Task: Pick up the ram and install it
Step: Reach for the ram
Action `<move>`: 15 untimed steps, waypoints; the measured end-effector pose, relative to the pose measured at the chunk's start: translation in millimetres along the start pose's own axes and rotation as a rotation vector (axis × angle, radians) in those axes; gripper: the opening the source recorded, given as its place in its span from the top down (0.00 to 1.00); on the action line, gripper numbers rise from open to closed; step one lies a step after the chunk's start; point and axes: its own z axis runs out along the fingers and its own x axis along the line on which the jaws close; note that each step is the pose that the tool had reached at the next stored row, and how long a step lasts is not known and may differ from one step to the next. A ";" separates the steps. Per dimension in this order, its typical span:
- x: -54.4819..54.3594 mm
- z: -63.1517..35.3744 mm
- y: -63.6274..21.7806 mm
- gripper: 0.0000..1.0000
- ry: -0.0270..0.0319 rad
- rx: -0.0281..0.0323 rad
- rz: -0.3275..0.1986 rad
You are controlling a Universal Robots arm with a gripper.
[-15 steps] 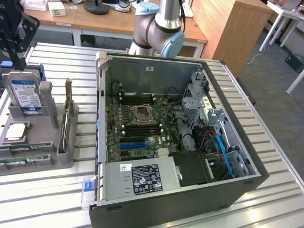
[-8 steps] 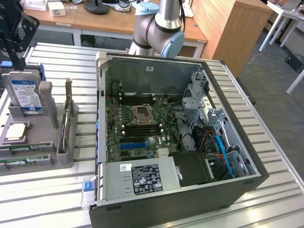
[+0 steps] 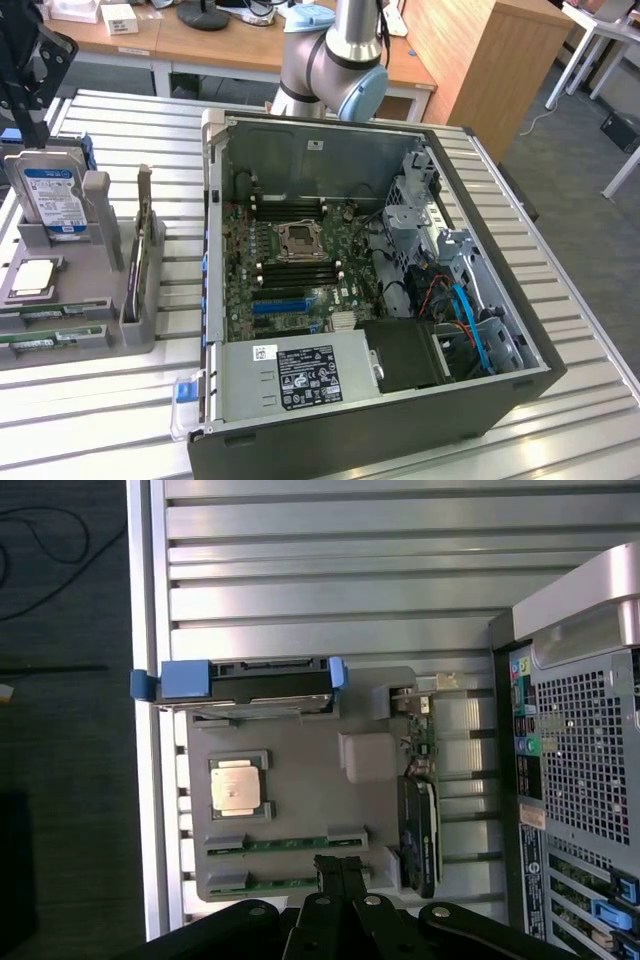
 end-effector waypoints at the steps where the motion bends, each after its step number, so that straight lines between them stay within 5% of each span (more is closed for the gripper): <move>1: 1.1 0.0 -0.1 0.89 0.0000 0.0000 0.000; 15: 3.3 -0.2 -3.1 0.89 0.0000 0.0000 0.000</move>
